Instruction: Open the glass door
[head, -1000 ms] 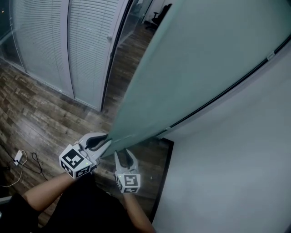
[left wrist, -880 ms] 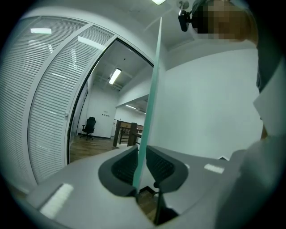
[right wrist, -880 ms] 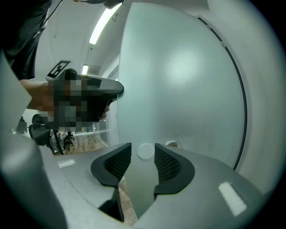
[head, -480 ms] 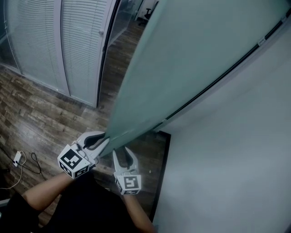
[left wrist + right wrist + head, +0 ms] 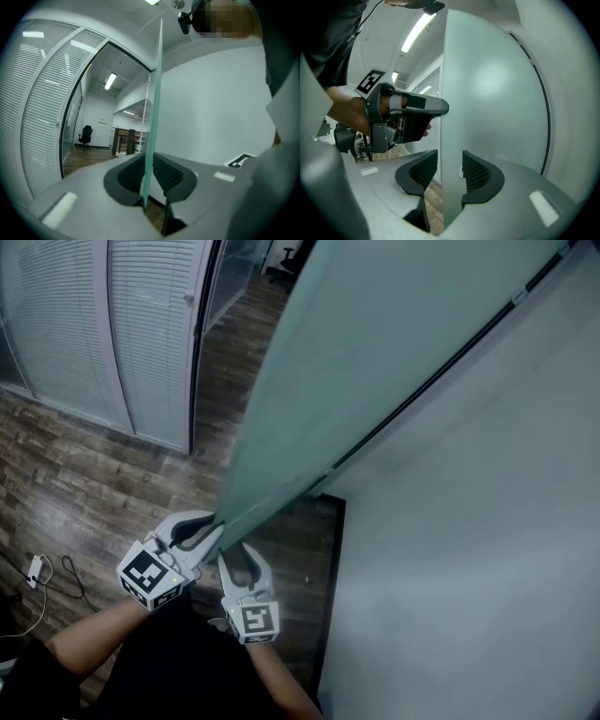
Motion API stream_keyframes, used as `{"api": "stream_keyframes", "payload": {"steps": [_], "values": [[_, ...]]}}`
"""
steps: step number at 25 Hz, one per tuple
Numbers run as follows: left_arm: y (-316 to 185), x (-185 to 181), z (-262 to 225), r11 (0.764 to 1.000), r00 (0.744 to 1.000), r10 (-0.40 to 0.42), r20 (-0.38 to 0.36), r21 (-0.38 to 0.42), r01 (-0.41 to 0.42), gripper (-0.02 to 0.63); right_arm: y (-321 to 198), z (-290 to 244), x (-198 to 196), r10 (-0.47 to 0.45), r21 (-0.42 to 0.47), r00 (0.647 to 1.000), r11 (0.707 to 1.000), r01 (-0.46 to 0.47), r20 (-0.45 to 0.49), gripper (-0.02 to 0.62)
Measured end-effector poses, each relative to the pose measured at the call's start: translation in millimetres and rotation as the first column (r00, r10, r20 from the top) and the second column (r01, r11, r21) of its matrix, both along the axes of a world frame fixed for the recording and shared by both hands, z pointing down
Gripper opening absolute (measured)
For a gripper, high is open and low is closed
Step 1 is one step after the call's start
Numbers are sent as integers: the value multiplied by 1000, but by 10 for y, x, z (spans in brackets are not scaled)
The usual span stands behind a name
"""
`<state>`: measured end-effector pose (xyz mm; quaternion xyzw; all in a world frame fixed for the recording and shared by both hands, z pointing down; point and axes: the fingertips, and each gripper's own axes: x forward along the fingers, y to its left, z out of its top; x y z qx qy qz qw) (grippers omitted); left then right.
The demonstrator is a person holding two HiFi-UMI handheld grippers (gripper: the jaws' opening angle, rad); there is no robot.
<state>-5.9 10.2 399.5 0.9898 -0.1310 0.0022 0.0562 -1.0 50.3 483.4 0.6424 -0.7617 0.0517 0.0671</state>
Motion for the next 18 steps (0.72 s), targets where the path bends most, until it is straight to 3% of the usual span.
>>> {"api": "stream_keyframes", "payload": {"steps": [8, 14, 18], "values": [[277, 41, 40, 997, 997, 72, 18, 9, -72, 49, 187, -39, -117, 28, 32, 999, 999, -28, -20, 146], [712, 224, 162, 993, 993, 111, 44, 33, -112, 51, 602, 61, 123, 121, 80, 992, 990, -119, -18, 146], [700, 168, 95, 989, 989, 143, 25, 34, -144, 55, 576, 3, 101, 159, 81, 987, 984, -159, 2, 147]]}}
